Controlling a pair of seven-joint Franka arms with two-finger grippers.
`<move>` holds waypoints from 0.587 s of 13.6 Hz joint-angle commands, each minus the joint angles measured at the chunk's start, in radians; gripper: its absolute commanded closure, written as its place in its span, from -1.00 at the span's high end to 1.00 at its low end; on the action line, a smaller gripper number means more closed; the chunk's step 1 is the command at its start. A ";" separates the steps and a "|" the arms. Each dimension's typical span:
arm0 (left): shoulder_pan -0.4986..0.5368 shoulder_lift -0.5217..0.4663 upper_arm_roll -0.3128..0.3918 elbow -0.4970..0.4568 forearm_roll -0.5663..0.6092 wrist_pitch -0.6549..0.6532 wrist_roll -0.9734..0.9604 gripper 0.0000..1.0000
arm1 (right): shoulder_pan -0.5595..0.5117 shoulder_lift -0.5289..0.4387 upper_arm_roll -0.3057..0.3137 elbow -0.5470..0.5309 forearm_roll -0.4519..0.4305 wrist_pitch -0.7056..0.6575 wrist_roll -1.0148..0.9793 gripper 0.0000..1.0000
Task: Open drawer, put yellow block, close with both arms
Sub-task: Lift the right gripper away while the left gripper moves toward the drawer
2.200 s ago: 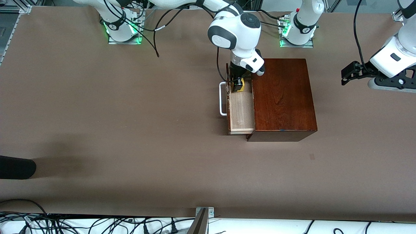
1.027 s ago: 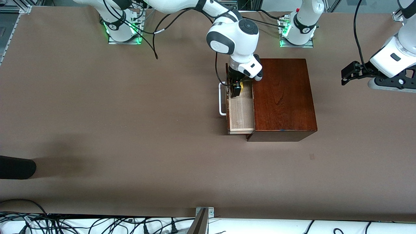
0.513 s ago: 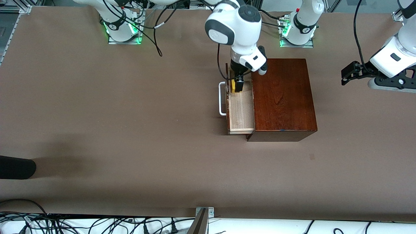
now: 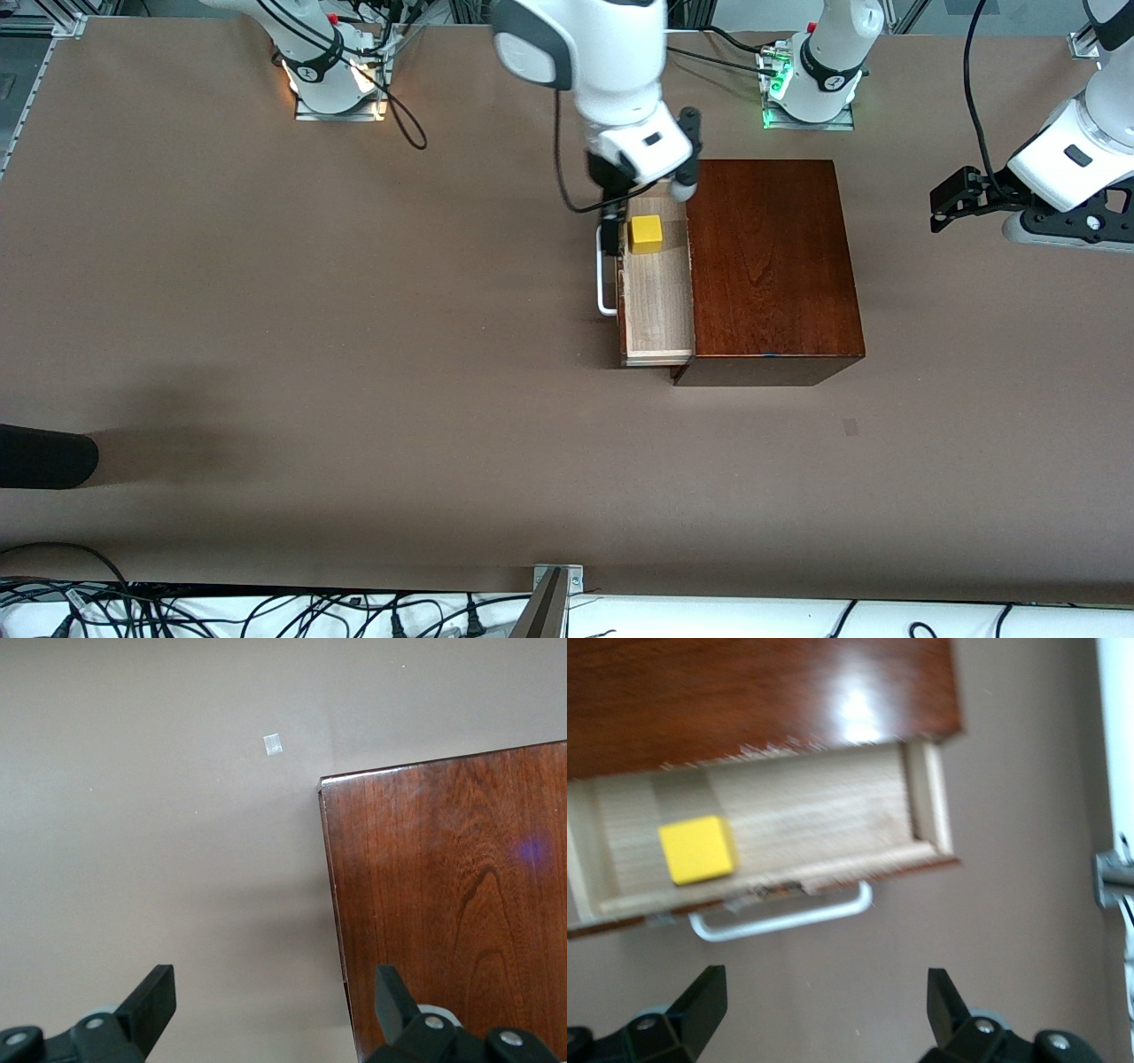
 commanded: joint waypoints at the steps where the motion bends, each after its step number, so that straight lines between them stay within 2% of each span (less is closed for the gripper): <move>1: 0.001 -0.011 -0.002 0.003 -0.024 -0.028 0.032 1.00 | -0.107 -0.067 0.010 -0.017 0.047 -0.027 -0.007 1.00; 3: -0.010 -0.007 -0.002 0.033 -0.026 -0.068 0.128 1.00 | -0.190 -0.074 0.010 -0.017 0.067 -0.020 -0.006 1.00; 5: -0.012 0.012 -0.005 0.041 -0.026 -0.082 0.249 1.00 | -0.307 -0.108 0.001 -0.028 0.186 -0.039 -0.006 1.00; 8: -0.024 0.016 -0.026 0.041 -0.079 -0.112 0.322 1.00 | -0.403 -0.218 -0.080 -0.135 0.286 -0.066 0.008 1.00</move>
